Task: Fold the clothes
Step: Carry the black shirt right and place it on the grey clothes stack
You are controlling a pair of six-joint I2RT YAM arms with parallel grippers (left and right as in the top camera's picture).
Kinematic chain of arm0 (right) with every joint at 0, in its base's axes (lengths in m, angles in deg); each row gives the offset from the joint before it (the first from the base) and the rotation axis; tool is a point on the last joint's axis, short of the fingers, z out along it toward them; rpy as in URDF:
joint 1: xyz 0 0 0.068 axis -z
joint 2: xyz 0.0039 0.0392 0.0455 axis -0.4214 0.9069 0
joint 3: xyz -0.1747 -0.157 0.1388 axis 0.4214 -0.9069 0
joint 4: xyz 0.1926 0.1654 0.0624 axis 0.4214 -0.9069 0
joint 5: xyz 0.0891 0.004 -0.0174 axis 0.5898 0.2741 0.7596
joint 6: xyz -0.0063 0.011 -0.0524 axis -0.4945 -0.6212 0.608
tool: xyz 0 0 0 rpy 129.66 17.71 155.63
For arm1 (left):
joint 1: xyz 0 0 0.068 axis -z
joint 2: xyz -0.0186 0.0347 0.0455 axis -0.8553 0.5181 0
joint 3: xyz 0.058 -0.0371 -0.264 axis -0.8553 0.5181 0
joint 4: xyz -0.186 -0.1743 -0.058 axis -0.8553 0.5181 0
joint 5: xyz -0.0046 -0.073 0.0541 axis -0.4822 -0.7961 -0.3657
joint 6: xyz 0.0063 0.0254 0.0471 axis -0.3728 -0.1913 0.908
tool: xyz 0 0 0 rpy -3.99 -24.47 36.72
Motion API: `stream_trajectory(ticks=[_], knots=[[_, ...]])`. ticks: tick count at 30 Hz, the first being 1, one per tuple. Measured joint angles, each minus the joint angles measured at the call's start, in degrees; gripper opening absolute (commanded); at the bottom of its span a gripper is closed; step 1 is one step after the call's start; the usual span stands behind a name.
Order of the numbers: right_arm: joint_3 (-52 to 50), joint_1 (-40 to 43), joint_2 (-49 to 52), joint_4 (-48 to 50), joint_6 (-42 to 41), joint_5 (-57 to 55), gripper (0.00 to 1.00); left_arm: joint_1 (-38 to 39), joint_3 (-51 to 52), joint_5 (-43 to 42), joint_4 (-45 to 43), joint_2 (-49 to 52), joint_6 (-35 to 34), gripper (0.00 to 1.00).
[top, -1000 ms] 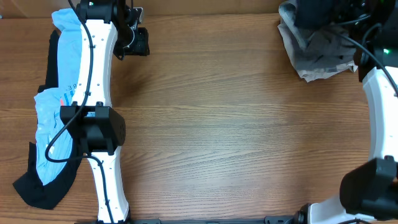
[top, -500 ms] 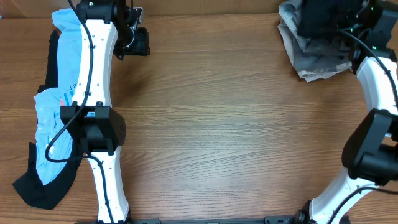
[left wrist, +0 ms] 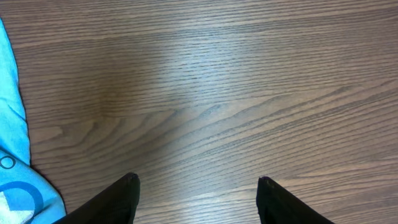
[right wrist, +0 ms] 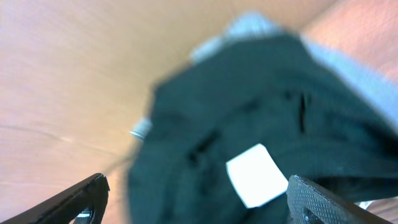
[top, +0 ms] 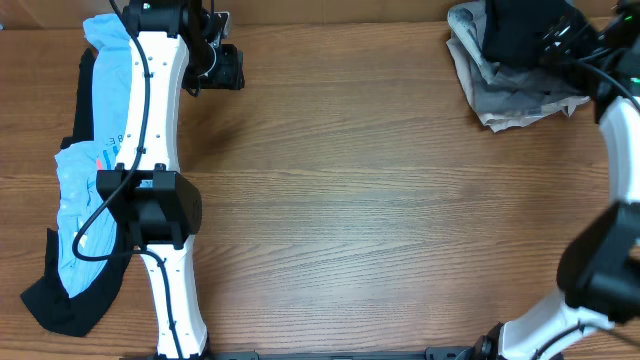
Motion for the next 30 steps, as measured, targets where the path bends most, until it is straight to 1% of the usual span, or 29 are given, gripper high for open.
stream_trajectory(ticks=[3,4,6,7,8,10,12,14,16,17,19,22,23,25,29,30], knots=[[1.4,-0.1,-6.5,0.6,1.8,0.0,0.63,0.0,0.0,0.0,0.0,0.0,0.0,0.64],[1.7,-0.1,-7.5,1.0,2.7,-0.1,0.53,0.0,0.0,0.0,-0.1,0.0,0.0,0.64],[2.5,-0.2,-8.8,2.5,3.9,-0.3,0.36,0.0,0.0,0.0,-0.4,0.0,0.0,0.63],[2.8,-0.2,-8.9,3.3,4.7,-0.6,0.11,0.0,0.0,0.0,-0.7,0.0,0.0,0.63],[2.8,-0.2,-8.6,4.3,5.5,-1.1,0.04,0.0,0.0,0.0,-0.9,0.0,0.0,0.63],[2.9,-0.2,-6.9,7.6,7.3,-2.2,0.04,0.0,0.0,0.0,-1.2,0.0,0.0,0.63],[2.9,-0.2,-3.4,12.9,8.8,-3.8,0.04,0.0,0.0,0.0,-1.6,0.0,0.0,0.65],[2.9,-0.2,0.0,16.7,9.8,-4.9,0.11,0.0,0.0,0.0,-1.7,0.0,0.0,0.73],[2.9,-0.5,4.3,20.2,10.7,-5.7,0.18,0.0,0.0,0.0,-1.8,0.0,-0.1,0.86],[2.9,-0.5,6.3,21.4,11.0,-5.9,0.22,0.0,0.0,0.0,-1.8,0.0,-0.1,1.00],[2.8,-1.4,11.7,22.4,11.7,-6.8,0.26,0.0,0.0,0.0,-1.9,0.0,0.2,1.00],[2.8,-2.9,16.7,21.4,13.1,-7.8,0.37,0.0,0.0,0.1,-1.9,0.0,0.2,1.00],[2.8,-3.5,18.3,20.8,13.9,-8.3,0.50,0.0,0.0,0.1,-1.9,0.0,0.2,1.00],[2.8,-5.4,21.2,19.4,15.0,-10.0,0.64,0.0,0.0,0.1,-1.9,0.0,0.2,1.00],[2.8,-7.3,21.4,18.6,16.3,-13.8,0.83,0.0,0.0,0.2,-1.9,0.0,0.2,1.00],[2.8,-7.7,20.7,18.0,16.5,-14.7,0.85,0.0,0.0,0.2,-1.9,0.0,0.2,1.00]])
